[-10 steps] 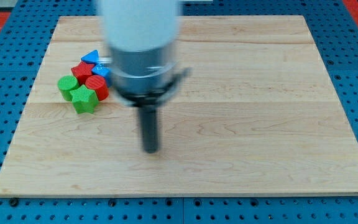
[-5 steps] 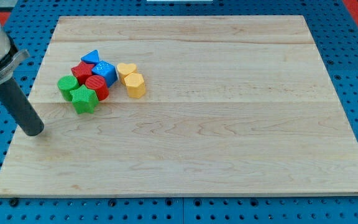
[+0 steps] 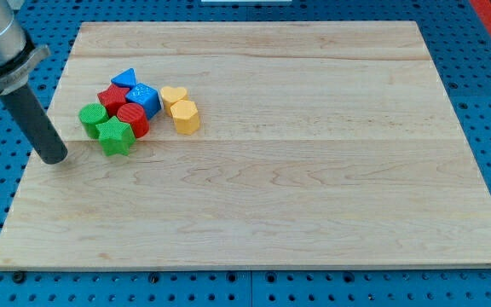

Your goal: Keep green circle in between red blocks

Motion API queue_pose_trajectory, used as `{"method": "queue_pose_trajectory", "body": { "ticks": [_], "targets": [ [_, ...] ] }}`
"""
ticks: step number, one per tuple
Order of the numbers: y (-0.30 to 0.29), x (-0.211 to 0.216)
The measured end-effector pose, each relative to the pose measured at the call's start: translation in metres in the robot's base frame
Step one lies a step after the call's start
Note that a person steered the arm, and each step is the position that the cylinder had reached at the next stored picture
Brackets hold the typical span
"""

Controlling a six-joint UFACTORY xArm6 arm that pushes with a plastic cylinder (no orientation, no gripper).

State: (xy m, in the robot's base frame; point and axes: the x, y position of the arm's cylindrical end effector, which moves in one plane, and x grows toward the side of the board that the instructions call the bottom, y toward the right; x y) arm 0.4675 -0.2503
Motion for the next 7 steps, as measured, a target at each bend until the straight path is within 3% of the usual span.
{"method": "queue_pose_trajectory", "body": {
  "ticks": [2,5,7],
  "targets": [
    [0.004,-0.026],
    [0.088,-0.043],
    [0.077,-0.058]
  ]
}}
